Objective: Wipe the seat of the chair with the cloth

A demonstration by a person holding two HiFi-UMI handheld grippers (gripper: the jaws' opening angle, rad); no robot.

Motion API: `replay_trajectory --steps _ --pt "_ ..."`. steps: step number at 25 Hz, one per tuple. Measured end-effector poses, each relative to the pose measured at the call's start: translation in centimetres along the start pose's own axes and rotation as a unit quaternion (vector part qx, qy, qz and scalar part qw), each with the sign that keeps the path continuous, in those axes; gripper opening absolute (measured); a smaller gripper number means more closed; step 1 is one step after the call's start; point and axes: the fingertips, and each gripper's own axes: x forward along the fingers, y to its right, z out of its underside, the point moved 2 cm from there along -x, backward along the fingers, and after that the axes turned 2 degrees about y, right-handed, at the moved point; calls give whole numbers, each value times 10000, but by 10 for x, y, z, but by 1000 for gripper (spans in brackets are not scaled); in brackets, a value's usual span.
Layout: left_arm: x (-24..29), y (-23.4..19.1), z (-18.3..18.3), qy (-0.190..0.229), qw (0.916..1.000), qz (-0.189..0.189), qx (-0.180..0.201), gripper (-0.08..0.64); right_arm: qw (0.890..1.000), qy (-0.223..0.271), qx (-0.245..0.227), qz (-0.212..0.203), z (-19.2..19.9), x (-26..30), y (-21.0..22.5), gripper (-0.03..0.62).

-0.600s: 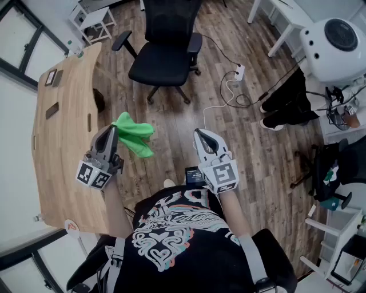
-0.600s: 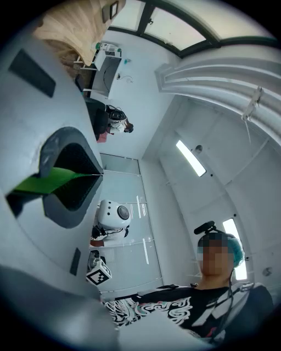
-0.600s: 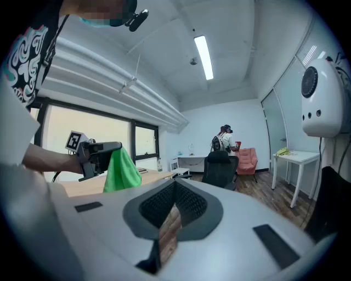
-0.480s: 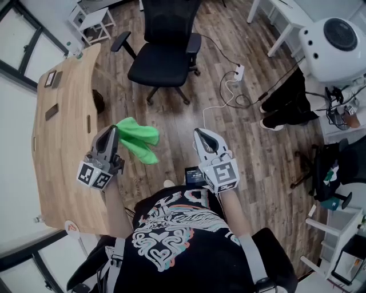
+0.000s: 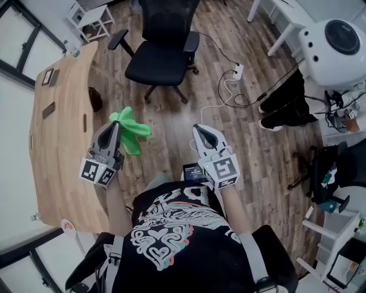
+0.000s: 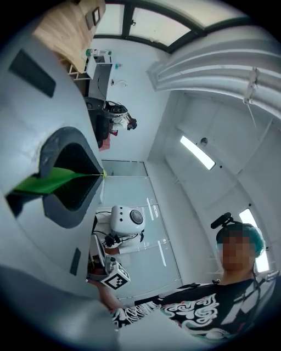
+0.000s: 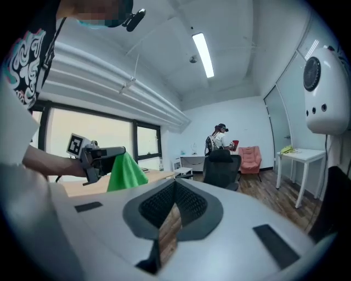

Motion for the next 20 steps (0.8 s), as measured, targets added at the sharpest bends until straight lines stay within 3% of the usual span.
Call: replay_trajectory --steps 4,10,20 --pt "3 -4 1 11 9999 -102 -23 8 9997 112 115 -203 -3 8 -4 0" --pt "16 -17 8 -56 9997 -203 96 8 9998 8 126 -159 3 24 6 0" --pt "79 -69 33 -135 9995 -286 92 8 9997 -62 242 27 12 77 57 0"
